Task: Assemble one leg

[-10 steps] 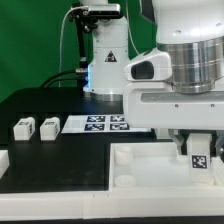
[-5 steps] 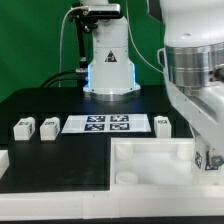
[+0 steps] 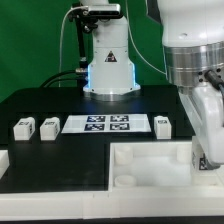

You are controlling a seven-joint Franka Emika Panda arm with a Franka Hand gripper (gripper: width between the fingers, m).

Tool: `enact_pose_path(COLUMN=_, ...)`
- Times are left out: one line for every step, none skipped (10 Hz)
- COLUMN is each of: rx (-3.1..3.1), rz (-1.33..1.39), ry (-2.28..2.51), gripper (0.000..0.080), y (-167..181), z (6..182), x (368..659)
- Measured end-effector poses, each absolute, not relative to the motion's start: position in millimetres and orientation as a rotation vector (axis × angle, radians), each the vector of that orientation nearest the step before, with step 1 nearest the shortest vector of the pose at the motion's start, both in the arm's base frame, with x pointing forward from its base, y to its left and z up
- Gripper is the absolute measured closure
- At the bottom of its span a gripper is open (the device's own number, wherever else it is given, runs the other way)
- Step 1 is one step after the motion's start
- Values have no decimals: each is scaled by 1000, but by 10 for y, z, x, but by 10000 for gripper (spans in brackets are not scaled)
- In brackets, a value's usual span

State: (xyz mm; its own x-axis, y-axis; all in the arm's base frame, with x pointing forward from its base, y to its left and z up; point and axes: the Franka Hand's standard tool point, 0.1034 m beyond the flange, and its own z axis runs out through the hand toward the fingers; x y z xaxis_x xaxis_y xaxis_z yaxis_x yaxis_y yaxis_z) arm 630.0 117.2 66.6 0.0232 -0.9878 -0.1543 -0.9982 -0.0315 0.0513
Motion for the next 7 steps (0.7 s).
enact_pose_path(rx=-2309, rz=223, ry=2006, gripper=319, y=1161, z=647, x=6266)
enact_pose_path(rx=-2466, rz=211, ry=1813, gripper=187, y=1162, z=630, x=6227)
enact_pose_path(rx=-2589, rz=198, ry=1634, gripper=161, y=1169, z=638, x=6204)
enact_pose_path(rx=-2644, rz=194, ry=1534, gripper=161, y=1160, z=634, x=6206)
enact_pose_path(rx=-2728, rz=186, ry=1362, gripper=152, y=1153, z=631, x=6206)
enact_pose_path(rx=-2779, rz=180, ry=1244, gripper=152, y=1152, z=630, x=6205)
enact_pose_path(rx=-2859, rz=162, ry=1068, gripper=151, y=1152, z=643, x=6208)
